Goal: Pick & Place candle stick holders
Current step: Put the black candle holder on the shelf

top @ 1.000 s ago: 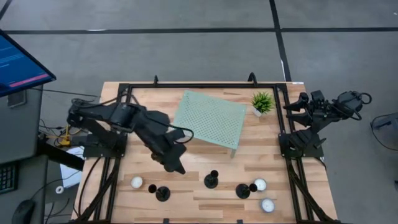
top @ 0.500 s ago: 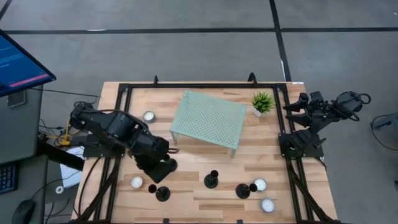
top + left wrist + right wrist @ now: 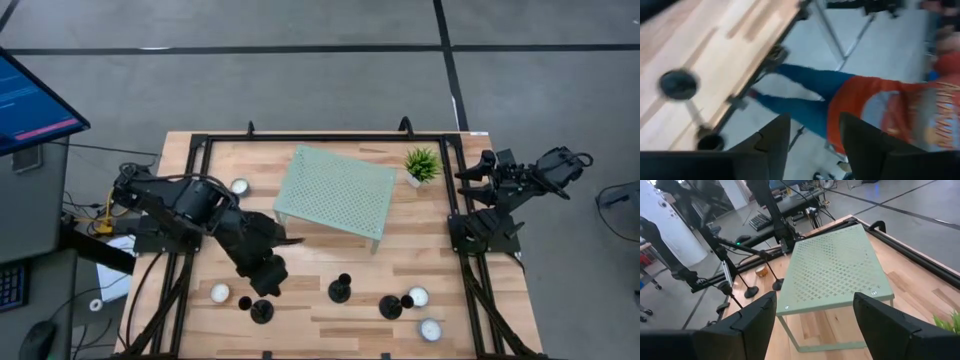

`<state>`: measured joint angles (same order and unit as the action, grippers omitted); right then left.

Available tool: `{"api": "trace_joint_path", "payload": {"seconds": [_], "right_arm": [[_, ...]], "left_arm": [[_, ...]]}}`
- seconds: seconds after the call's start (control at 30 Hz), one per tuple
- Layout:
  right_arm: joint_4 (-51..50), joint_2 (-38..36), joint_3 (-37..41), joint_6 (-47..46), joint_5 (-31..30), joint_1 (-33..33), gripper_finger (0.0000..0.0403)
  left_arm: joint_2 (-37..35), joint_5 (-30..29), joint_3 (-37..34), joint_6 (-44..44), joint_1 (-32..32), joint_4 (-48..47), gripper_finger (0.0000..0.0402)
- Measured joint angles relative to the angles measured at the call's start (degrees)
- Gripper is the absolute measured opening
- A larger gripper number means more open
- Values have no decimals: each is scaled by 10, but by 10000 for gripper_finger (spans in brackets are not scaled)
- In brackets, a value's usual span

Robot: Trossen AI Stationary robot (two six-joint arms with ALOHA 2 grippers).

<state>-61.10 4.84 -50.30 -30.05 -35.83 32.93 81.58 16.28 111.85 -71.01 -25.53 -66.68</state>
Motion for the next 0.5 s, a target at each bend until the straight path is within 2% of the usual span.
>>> {"api": "trace_joint_path", "payload": {"seconds": [0.07,0.23,0.5], "right_arm": [[0,0,0,0,0,0,256],[1,0,0,0,0,0,256],[2,0,0,0,-2,0,256]], "left_arm": [[0,6,0,2,8,4,185],[0,73,-17,1,41,-12,205],[12,129,-39,16,13,-55,207]]}}
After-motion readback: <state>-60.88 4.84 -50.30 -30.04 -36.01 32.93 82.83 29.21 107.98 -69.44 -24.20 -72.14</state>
